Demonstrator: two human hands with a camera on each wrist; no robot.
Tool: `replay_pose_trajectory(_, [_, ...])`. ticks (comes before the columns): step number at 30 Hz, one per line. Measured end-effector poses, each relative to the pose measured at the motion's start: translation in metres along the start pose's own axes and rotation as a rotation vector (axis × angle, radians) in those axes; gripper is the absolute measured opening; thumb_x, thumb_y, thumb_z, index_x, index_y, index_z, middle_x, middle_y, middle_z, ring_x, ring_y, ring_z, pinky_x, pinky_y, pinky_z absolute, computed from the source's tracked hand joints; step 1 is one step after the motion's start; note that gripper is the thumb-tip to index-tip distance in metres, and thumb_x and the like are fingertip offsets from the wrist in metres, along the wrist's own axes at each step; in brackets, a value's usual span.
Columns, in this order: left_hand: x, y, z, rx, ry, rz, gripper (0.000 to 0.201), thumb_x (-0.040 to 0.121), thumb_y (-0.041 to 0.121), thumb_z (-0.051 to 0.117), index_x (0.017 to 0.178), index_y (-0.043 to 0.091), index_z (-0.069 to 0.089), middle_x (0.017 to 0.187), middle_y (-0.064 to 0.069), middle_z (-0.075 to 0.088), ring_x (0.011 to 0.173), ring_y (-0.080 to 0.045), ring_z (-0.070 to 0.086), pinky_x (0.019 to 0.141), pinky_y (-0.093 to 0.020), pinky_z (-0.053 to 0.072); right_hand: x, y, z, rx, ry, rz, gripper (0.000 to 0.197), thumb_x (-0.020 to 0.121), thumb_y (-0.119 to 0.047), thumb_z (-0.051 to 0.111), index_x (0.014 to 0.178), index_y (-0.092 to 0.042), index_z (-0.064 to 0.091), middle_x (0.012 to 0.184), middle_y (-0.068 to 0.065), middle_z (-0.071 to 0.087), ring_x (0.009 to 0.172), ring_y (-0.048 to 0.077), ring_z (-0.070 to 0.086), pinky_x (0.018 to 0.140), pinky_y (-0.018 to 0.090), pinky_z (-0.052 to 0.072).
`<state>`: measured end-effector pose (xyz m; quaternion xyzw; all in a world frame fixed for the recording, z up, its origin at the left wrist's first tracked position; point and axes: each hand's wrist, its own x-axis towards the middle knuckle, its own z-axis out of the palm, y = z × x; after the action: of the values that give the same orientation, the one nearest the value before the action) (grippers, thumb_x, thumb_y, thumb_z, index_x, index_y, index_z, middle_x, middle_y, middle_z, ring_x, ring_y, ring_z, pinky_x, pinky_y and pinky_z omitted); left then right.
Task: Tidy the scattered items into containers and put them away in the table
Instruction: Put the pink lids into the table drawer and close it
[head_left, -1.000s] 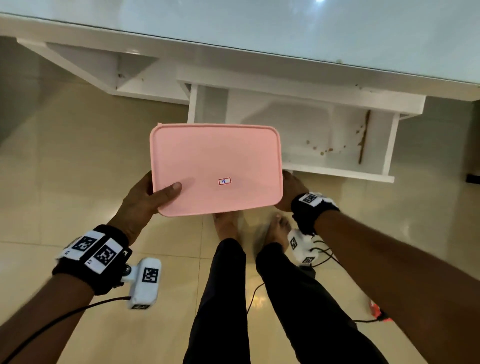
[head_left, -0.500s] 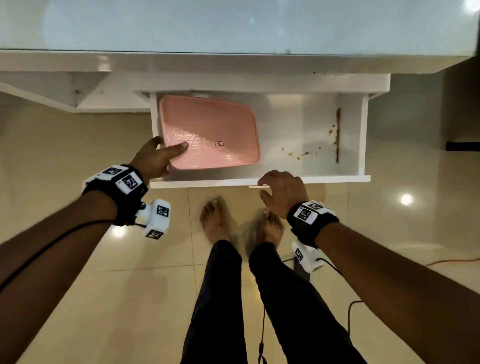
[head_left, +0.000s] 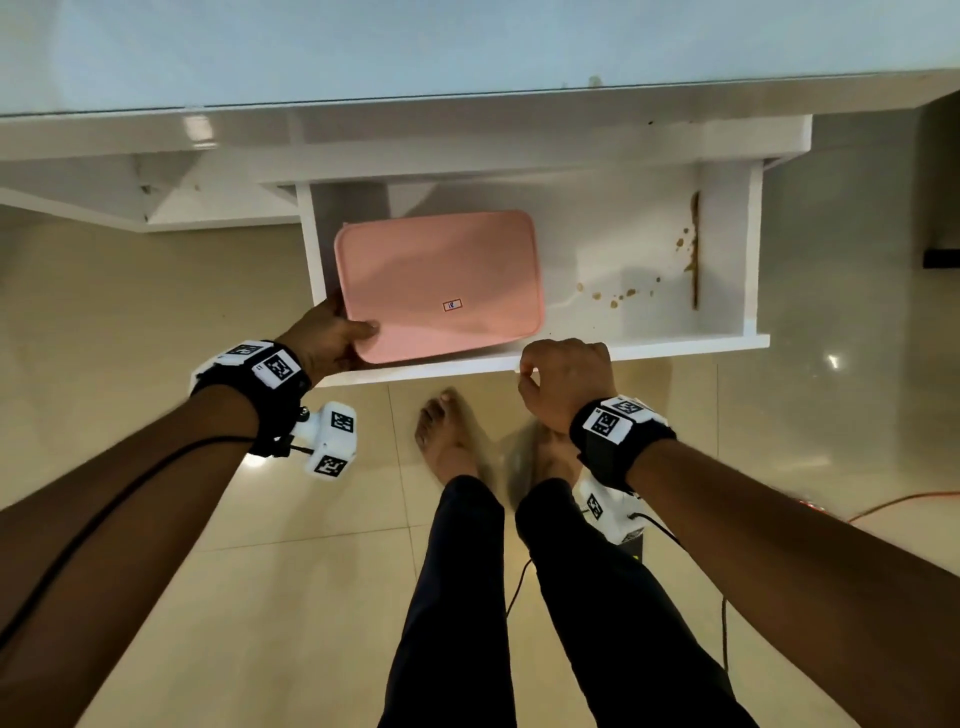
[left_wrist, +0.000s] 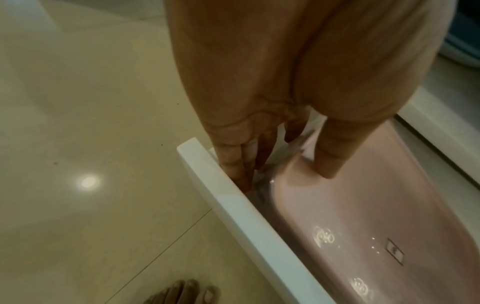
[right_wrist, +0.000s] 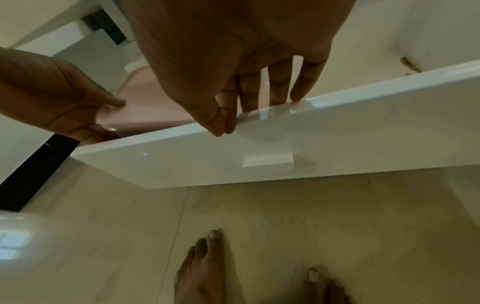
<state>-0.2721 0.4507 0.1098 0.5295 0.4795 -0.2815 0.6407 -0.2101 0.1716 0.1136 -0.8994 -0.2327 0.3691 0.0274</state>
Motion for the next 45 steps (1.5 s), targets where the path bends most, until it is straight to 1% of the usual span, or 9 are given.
replay_pose_trajectory(4, [-0.005,0.002,0.001,-0.029,0.012,-0.008,0.062,0.095,-0.001,0.048,0.145,0.032,0.034,0.121,0.002,0.054,0.09,-0.02,0.061,0.061,-0.024,0.059,0.003,-0.005,-0.006,-0.037,-0.048,-0.008,0.018,0.089,-0.034,0.051,0.098,-0.027,0.064,0.102,-0.006,0.069,0.095,0.022,0.059,0.088,0.036,0.035])
replay_pose_trajectory(9, [-0.01,0.0,0.005,0.041,0.078,0.091,0.053,0.091,-0.005,0.052,0.137,0.019,0.044,0.11,-0.004,0.06,0.1,-0.029,0.062,0.066,-0.03,0.06,0.004,-0.01,-0.01,-0.065,-0.078,-0.025,0.02,0.089,-0.033,0.051,0.101,-0.024,0.065,0.109,-0.003,0.066,0.097,0.024,0.059,0.084,0.036,0.037])
replay_pose_trajectory(13, [-0.02,-0.02,0.006,0.428,0.301,0.178,0.036,0.087,0.015,0.062,0.123,0.016,0.059,0.109,-0.006,0.062,0.101,-0.025,0.059,0.084,-0.029,0.047,-0.011,-0.013,-0.001,-0.014,0.018,-0.047,0.03,0.082,-0.029,0.06,0.109,-0.019,0.067,0.119,0.004,0.053,0.106,0.028,0.051,0.079,0.038,0.049])
replay_pose_trajectory(18, [-0.038,-0.063,0.02,0.822,0.27,0.408,0.032,0.077,0.031,0.06,0.101,0.012,0.069,0.104,-0.013,0.059,0.1,-0.034,0.056,0.088,-0.036,0.042,-0.035,-0.014,0.027,0.002,-0.12,0.026,0.054,0.084,-0.033,0.056,0.135,-0.017,0.048,0.135,0.003,0.045,0.122,0.027,0.044,0.087,0.04,0.05])
replay_pose_trajectory(23, [-0.047,-0.091,0.036,1.103,0.304,0.575,0.041,0.076,0.017,0.067,0.115,0.006,0.062,0.115,-0.014,0.055,0.106,-0.037,0.051,0.084,-0.046,0.049,-0.024,-0.006,0.049,0.077,-0.242,0.136,0.086,0.084,-0.033,0.06,0.154,-0.015,0.014,0.161,0.001,0.01,0.148,0.026,0.009,0.104,0.047,0.042])
replay_pose_trajectory(28, [-0.053,-0.109,0.042,1.235,0.256,0.566,0.069,0.073,0.017,0.068,0.137,0.004,0.046,0.134,-0.017,0.048,0.118,-0.037,0.046,0.082,-0.047,0.051,-0.014,-0.004,0.057,0.058,-0.25,0.168,0.095,0.079,-0.034,0.063,0.154,-0.023,0.006,0.16,-0.005,-0.001,0.149,0.025,-0.001,0.101,0.045,0.043])
replay_pose_trajectory(37, [-0.032,-0.086,0.043,1.259,0.265,0.51,0.087,0.075,0.021,0.069,0.149,0.007,0.026,0.16,-0.014,0.013,0.144,-0.036,0.019,0.105,-0.052,0.04,0.031,-0.004,0.023,0.064,-0.268,0.186,0.097,0.082,-0.04,0.062,0.155,-0.026,0.0,0.161,-0.007,-0.012,0.149,0.027,-0.013,0.106,0.054,0.034])
replay_pose_trajectory(41, [-0.007,-0.043,0.042,1.234,0.3,0.529,0.079,0.08,0.024,0.063,0.149,0.011,0.028,0.16,-0.015,0.007,0.138,-0.041,0.027,0.096,-0.054,0.045,0.075,-0.007,-0.009,0.071,-0.251,0.167,0.099,0.086,-0.047,0.059,0.155,-0.018,-0.006,0.162,-0.003,-0.01,0.148,0.031,-0.016,0.116,0.051,0.025])
replay_pose_trajectory(45, [0.012,-0.005,0.045,1.157,0.318,0.539,0.072,0.084,0.026,0.06,0.148,0.015,0.028,0.152,-0.017,0.023,0.123,-0.041,0.045,0.092,-0.052,0.047,0.113,-0.009,-0.035,0.089,-0.168,0.151,0.095,0.086,-0.045,0.06,0.155,-0.017,0.0,0.161,-0.008,-0.006,0.149,0.028,-0.014,0.115,0.047,0.027])
